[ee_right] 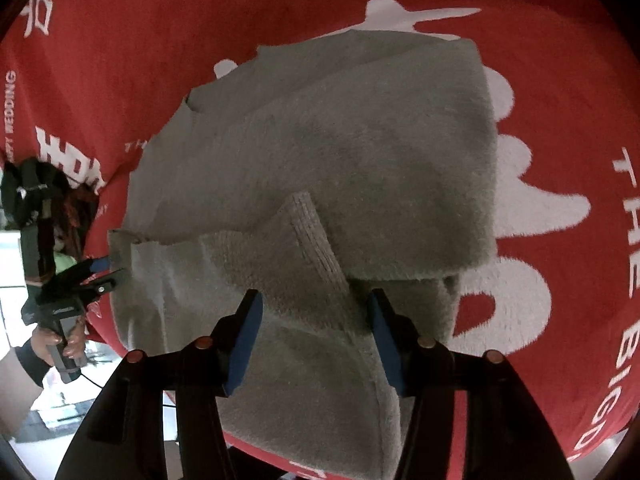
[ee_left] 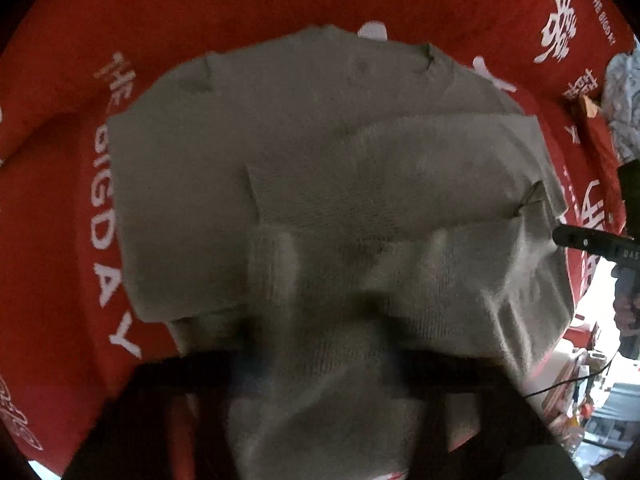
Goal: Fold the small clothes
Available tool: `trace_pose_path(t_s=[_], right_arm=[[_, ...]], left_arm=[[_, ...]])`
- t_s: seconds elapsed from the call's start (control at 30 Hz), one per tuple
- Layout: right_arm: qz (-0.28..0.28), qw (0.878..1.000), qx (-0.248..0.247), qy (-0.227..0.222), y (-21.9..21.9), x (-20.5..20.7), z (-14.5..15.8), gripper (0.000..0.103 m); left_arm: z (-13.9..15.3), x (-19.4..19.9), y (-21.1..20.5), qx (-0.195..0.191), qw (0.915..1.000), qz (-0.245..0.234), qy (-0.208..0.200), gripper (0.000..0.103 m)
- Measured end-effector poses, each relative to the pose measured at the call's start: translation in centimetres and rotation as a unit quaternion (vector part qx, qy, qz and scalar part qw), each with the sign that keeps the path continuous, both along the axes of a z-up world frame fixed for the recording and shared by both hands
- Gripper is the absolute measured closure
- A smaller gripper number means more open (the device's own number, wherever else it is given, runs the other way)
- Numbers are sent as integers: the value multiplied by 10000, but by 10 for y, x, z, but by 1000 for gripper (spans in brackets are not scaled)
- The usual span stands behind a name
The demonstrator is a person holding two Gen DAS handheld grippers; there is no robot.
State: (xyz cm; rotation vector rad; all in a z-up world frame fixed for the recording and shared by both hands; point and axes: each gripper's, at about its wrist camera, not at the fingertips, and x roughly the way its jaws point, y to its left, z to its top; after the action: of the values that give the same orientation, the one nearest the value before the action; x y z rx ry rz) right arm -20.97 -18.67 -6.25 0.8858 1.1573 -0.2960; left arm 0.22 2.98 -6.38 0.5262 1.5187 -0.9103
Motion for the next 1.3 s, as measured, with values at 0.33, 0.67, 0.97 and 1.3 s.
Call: trace_pose_path(t_s=[0.33,0.67,0.97,1.3], right_arm=[[-8,9968,-648,-475,14,-14,64,97],[-16,9818,-1724,-796,-45,56,118,97],[-246,9896,-1415,-26,-89,115,24,97],[-797,9847,-1467,501,-103,99,17,95]], left_arm=[[80,8,32,-965,9940,440,-265,95],[85,85,-27,-1229,9814,911,-1159,95],[-9,110,-59,-333,9828,1265,-1306,94],[10,145,-17,352,9610,1772,-2094,31]])
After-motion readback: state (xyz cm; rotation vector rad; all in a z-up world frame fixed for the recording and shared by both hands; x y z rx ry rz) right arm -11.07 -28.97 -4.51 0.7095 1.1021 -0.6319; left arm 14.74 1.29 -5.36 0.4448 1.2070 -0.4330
